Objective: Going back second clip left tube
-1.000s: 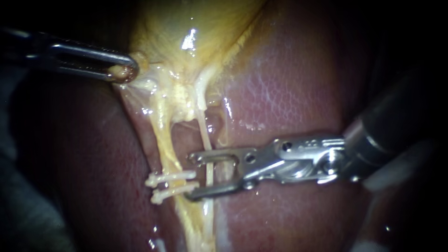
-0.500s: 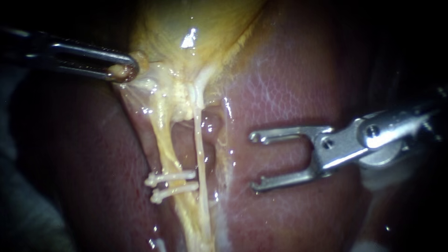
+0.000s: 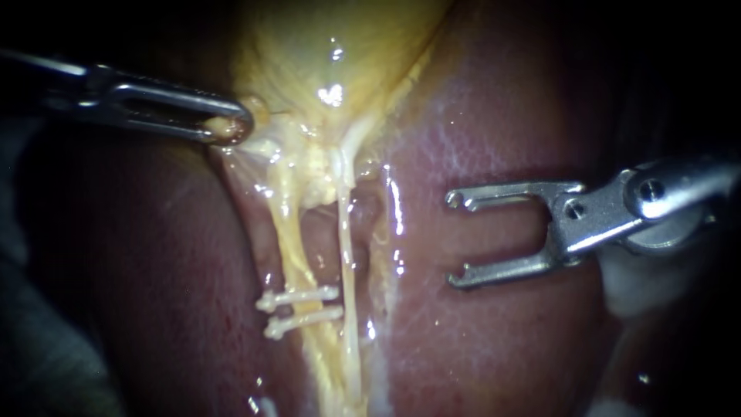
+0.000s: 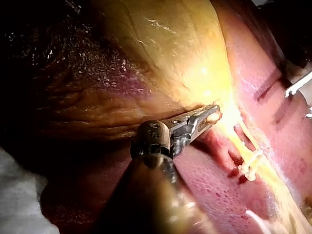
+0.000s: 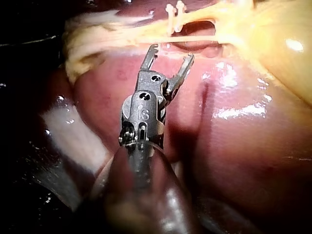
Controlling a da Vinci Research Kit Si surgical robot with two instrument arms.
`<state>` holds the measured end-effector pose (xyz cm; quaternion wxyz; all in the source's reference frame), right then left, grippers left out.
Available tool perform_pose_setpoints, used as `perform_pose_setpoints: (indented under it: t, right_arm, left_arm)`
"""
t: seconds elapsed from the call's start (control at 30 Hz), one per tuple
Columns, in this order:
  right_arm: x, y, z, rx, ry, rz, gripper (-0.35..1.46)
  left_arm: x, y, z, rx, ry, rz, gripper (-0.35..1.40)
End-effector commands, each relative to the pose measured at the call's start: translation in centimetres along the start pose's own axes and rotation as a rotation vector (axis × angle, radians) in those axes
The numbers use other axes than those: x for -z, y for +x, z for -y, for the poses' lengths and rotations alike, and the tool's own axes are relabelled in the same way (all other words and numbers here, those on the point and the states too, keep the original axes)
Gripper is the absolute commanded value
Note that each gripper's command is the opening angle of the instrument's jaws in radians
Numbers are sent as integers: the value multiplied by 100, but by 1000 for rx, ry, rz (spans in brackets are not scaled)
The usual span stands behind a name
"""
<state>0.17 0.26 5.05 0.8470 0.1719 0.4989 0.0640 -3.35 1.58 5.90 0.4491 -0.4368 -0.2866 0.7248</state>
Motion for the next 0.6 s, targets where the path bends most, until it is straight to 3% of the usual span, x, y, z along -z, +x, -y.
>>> perform_pose_setpoints:
  t: [0.03,0.27,0.6]
  right_arm:
    - [0,0,0,3,1,-1,50]
    - [0,0,0,3,1,-1,50]
    - [2,1,0,3,-1,0,50]
  left_arm:
    - [-5,-3,2,-4,-2,1,-35]
    - [-30,-16,12,-21,-9,17,-35]
    - [-27,-14,13,-21,-12,18,-35]
